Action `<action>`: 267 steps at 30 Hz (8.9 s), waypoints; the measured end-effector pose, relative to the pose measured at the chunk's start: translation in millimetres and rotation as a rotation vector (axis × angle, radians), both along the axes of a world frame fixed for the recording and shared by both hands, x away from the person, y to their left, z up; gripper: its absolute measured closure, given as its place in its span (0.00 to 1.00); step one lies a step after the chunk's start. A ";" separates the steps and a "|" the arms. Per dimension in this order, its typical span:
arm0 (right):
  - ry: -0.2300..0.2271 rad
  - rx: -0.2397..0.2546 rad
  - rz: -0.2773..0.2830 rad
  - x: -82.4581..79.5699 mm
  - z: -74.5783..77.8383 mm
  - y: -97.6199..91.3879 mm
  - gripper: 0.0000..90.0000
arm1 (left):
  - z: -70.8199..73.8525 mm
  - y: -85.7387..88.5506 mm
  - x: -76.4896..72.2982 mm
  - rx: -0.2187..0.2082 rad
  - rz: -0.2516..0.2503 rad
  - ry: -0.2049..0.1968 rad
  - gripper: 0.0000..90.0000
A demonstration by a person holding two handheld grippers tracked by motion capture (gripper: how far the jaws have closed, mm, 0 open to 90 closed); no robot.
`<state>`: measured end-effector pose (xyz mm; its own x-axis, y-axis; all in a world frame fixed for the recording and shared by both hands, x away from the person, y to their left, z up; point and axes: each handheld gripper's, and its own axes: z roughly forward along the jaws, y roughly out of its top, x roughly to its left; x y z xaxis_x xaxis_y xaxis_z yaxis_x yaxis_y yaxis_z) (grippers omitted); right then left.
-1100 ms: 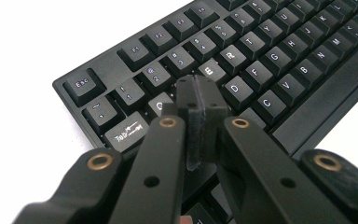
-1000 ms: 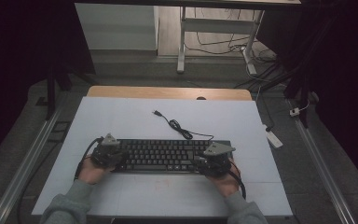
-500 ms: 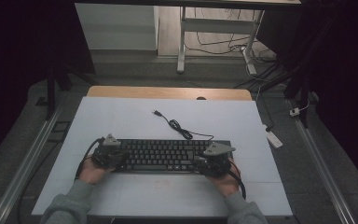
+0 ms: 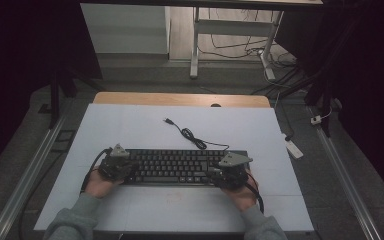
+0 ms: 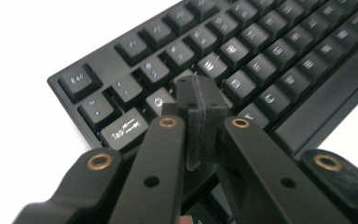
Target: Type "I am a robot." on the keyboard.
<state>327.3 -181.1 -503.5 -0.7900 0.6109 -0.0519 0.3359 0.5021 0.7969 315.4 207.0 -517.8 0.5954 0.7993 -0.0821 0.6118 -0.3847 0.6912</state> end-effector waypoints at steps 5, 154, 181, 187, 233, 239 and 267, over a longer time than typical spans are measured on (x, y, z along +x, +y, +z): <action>0.000 0.001 0.000 -0.1 0.1 -0.2 0.59 | 8.0 3.3 -3.4 -0.055 0.017 -0.043 0.81; -0.024 0.015 -0.024 -2.2 3.0 -13.7 0.59 | 13.9 -53.7 -15.0 -0.044 -0.228 -0.055 0.81; -0.024 0.020 -0.022 -2.7 4.0 -13.9 0.59 | 25.1 -7.2 -12.8 -0.100 -0.037 -0.055 0.37; -0.023 0.019 -0.022 -2.6 3.8 -13.6 0.59 | 25.0 -7.4 -12.8 -0.095 -0.039 -0.056 0.37; -0.018 0.017 -0.026 -2.2 1.9 -12.5 0.59 | 7.0 -38.4 24.6 0.007 -0.090 -0.020 0.94; -0.017 0.016 -0.026 -2.2 1.7 -12.4 0.59 | 3.1 -41.2 27.7 0.022 -0.099 -0.001 0.99; -0.022 0.015 -0.025 -2.5 2.0 -12.5 0.59 | 4.1 -41.1 26.1 0.010 -0.091 -0.024 0.98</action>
<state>324.7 -193.7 -501.5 -0.7732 0.6314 -0.0593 0.3309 0.4814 0.8116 341.5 166.0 -513.7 0.6670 0.7427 -0.0590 0.5571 -0.4446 0.7014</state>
